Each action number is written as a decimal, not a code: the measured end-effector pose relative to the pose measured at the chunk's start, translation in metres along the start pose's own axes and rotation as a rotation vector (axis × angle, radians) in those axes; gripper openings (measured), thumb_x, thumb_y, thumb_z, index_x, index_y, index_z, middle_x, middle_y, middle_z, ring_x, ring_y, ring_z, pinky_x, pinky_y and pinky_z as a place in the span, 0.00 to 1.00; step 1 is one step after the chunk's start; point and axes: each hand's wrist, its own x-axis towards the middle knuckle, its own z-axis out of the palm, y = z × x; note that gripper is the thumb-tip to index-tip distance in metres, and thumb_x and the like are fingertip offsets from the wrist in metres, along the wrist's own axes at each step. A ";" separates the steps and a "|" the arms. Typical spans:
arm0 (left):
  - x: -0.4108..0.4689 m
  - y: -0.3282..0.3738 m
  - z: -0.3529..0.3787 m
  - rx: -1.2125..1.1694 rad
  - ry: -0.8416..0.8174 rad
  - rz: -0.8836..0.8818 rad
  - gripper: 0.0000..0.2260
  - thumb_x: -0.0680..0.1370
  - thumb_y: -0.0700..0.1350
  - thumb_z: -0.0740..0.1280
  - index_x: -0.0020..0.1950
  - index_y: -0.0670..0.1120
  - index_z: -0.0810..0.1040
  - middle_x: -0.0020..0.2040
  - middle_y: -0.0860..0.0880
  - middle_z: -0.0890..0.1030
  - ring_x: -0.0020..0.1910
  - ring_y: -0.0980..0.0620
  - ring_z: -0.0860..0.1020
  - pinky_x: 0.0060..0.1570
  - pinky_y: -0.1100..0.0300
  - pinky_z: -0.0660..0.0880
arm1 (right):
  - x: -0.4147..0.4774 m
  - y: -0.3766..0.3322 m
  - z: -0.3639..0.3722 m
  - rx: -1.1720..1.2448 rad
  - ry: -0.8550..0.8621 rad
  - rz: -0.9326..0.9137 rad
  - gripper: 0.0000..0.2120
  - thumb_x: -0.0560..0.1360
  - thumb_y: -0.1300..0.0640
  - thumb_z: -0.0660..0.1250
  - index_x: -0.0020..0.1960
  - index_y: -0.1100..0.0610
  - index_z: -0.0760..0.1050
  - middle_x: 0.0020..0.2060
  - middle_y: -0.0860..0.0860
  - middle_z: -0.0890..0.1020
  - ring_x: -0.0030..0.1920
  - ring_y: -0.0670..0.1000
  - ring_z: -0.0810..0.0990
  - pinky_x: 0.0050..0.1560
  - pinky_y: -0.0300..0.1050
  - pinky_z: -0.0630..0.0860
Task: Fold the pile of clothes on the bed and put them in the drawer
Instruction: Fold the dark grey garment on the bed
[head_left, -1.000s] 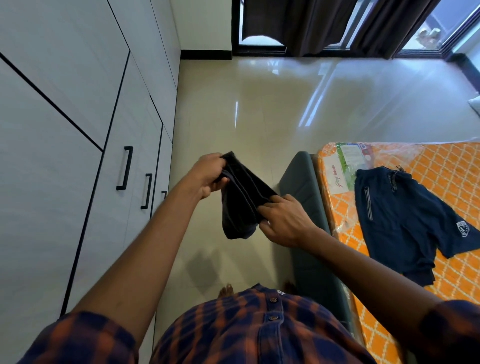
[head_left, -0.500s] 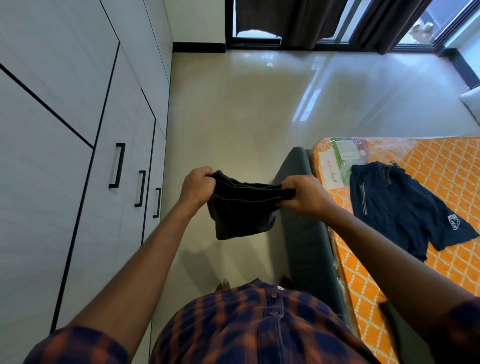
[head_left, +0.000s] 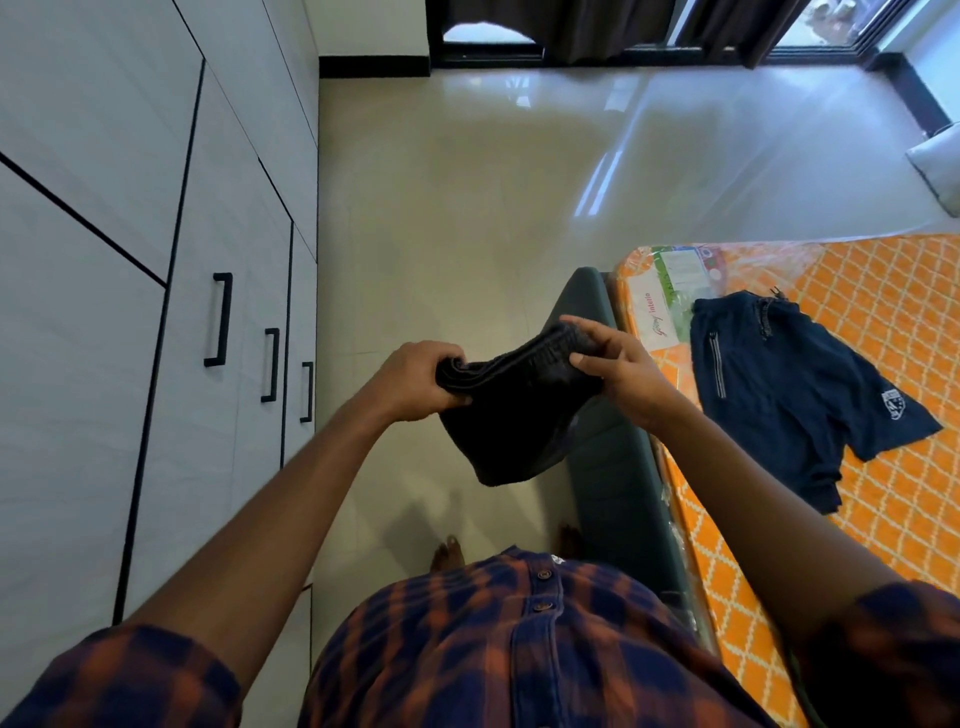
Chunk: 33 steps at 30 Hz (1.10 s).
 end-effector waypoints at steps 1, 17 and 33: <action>0.001 0.000 0.002 0.031 0.028 -0.001 0.11 0.67 0.51 0.77 0.42 0.49 0.79 0.37 0.53 0.80 0.40 0.52 0.79 0.41 0.52 0.74 | -0.002 0.003 -0.002 -0.047 0.018 -0.006 0.17 0.79 0.70 0.63 0.67 0.61 0.76 0.54 0.54 0.84 0.57 0.54 0.83 0.55 0.47 0.81; 0.075 0.106 -0.097 -1.259 -0.189 -0.249 0.35 0.75 0.71 0.59 0.69 0.46 0.78 0.67 0.44 0.79 0.65 0.43 0.78 0.64 0.48 0.75 | 0.064 -0.143 -0.072 0.472 -0.112 0.171 0.30 0.73 0.37 0.65 0.65 0.58 0.81 0.64 0.57 0.82 0.65 0.56 0.79 0.66 0.52 0.76; 0.048 0.054 0.045 -1.020 -0.042 -0.531 0.09 0.76 0.37 0.67 0.55 0.43 0.79 0.42 0.41 0.83 0.41 0.41 0.79 0.34 0.57 0.71 | -0.025 0.030 -0.065 0.572 0.420 0.216 0.12 0.75 0.64 0.67 0.58 0.63 0.77 0.48 0.61 0.84 0.48 0.60 0.84 0.53 0.54 0.80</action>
